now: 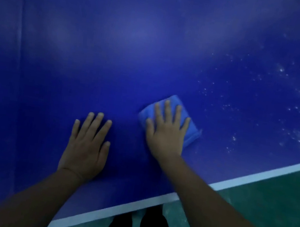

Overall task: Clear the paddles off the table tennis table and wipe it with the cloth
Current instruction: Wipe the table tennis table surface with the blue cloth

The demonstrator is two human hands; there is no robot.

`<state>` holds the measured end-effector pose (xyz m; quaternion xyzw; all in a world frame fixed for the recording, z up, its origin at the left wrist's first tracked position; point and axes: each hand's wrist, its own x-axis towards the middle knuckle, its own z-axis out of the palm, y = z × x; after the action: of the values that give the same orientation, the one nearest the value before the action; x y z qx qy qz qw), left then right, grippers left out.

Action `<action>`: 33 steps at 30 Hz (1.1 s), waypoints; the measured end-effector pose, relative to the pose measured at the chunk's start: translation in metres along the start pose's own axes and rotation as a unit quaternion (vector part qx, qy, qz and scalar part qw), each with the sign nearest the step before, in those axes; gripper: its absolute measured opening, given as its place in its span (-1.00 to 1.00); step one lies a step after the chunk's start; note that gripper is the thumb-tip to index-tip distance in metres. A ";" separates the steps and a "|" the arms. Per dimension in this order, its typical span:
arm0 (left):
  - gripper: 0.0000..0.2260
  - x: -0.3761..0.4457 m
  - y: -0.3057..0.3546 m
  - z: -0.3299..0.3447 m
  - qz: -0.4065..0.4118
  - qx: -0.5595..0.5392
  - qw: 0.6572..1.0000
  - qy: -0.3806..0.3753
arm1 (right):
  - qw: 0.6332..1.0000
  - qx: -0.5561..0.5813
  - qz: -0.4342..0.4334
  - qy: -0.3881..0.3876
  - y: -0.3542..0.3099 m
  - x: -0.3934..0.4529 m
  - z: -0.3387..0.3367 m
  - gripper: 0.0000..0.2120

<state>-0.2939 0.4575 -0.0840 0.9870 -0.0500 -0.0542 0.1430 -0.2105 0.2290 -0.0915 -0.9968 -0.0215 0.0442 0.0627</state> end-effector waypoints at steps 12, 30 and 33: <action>-0.47 0.002 0.002 -0.003 -0.001 -0.005 1.000 -0.016 | 0.979 0.010 0.204 -0.008 0.064 -0.054 -0.014 -0.40; -0.47 0.002 0.001 -0.001 -0.008 -0.007 1.000 0.000 | 0.991 -0.013 -0.120 -0.055 0.040 -0.115 -0.001 -0.47; -0.47 0.001 0.000 -0.002 -0.012 -0.003 1.000 -0.006 | 0.996 -0.033 -0.064 -0.048 0.098 -0.085 -0.015 -0.45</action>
<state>-0.2929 0.4577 -0.0820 0.9867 -0.0394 -0.0621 0.1447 -0.2898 0.1260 -0.0821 -0.9917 -0.0898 0.0869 0.0318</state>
